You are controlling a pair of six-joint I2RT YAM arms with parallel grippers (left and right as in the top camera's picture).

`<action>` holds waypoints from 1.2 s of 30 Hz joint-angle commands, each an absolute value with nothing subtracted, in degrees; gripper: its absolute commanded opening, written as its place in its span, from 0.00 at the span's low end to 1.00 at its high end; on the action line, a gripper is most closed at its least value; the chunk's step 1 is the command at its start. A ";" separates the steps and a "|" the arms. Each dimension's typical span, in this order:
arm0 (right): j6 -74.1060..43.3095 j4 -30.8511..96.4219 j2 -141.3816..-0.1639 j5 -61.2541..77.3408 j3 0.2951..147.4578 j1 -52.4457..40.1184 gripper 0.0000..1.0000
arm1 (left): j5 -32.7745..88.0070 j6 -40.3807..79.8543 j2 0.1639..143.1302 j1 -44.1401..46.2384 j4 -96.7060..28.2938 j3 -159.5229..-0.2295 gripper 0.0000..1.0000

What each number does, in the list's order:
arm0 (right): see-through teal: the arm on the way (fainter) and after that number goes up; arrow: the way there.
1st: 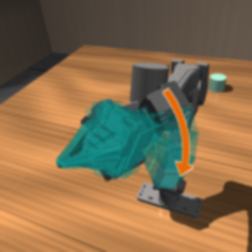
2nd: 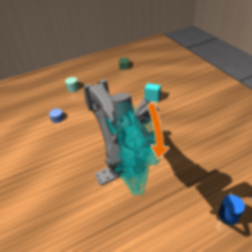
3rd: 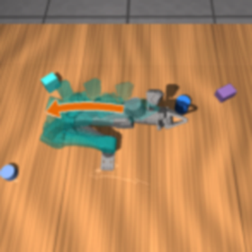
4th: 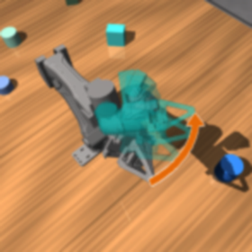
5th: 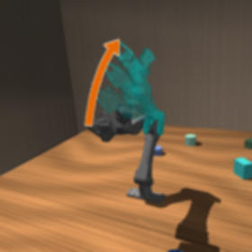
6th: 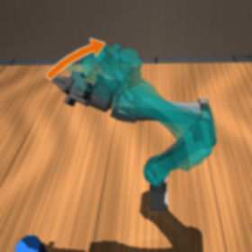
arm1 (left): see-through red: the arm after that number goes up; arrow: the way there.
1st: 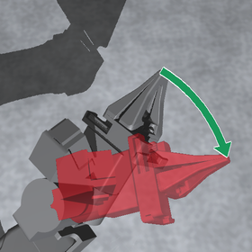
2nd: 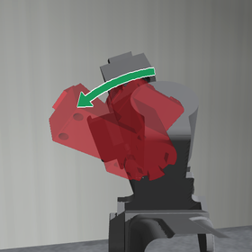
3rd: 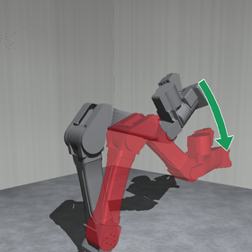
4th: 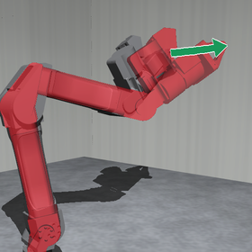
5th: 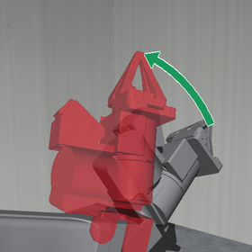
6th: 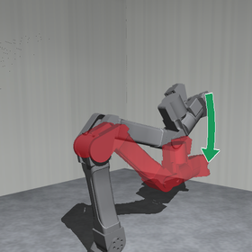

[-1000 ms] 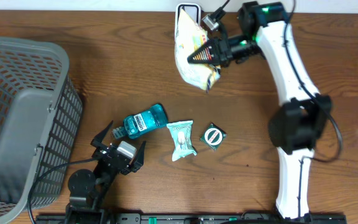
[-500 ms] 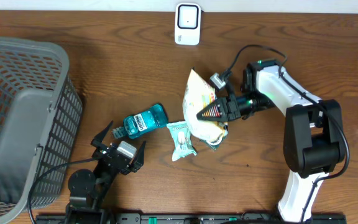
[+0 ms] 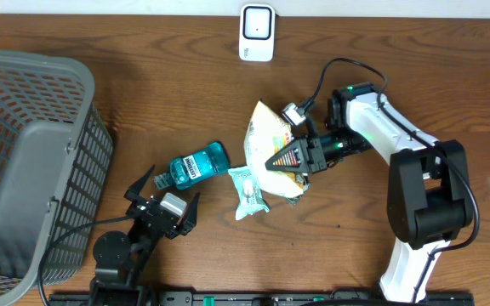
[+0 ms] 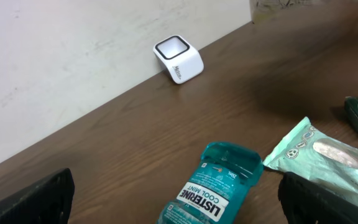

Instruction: Scan the item barcode

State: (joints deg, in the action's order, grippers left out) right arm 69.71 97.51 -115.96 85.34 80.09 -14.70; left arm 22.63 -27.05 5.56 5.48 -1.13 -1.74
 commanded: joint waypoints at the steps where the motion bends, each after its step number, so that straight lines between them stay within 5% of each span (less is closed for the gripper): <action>1: 79.26 97.51 -114.10 86.78 80.25 -15.33 0.01 | 23.77 -27.38 5.52 5.72 -2.28 -0.23 0.98; 11: 83.44 97.43 -114.10 86.63 80.25 -15.07 0.01 | 23.77 -27.38 5.52 5.72 -2.26 -0.23 0.98; 14: 82.78 95.02 -114.10 84.77 80.25 -13.72 0.18 | 23.77 -27.38 5.52 5.72 -2.28 -0.23 0.98; 17: 77.34 94.85 -114.10 84.31 81.03 -11.55 0.01 | 23.77 -27.38 5.52 5.72 -2.26 -0.23 0.98; 21: 71.48 94.41 -114.10 78.98 86.39 -8.45 0.01 | 23.77 -27.38 5.52 5.72 -2.26 -0.23 0.98; 25: 53.23 86.72 -114.10 61.17 93.69 -8.75 0.01 | 23.77 -27.38 5.52 5.72 -2.28 -0.23 0.98; 30: 7.97 65.36 -114.10 17.54 96.12 -11.75 0.01 | 23.77 -27.38 5.52 5.72 -2.26 -0.23 0.98; 36: -1.76 57.10 -114.10 9.30 97.08 -12.99 0.01 | 23.77 -27.38 5.52 5.72 -2.28 -0.23 0.98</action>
State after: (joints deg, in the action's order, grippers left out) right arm 12.21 58.72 -115.52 19.07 95.20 -12.69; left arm 22.63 -27.05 5.56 5.48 -1.13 -1.74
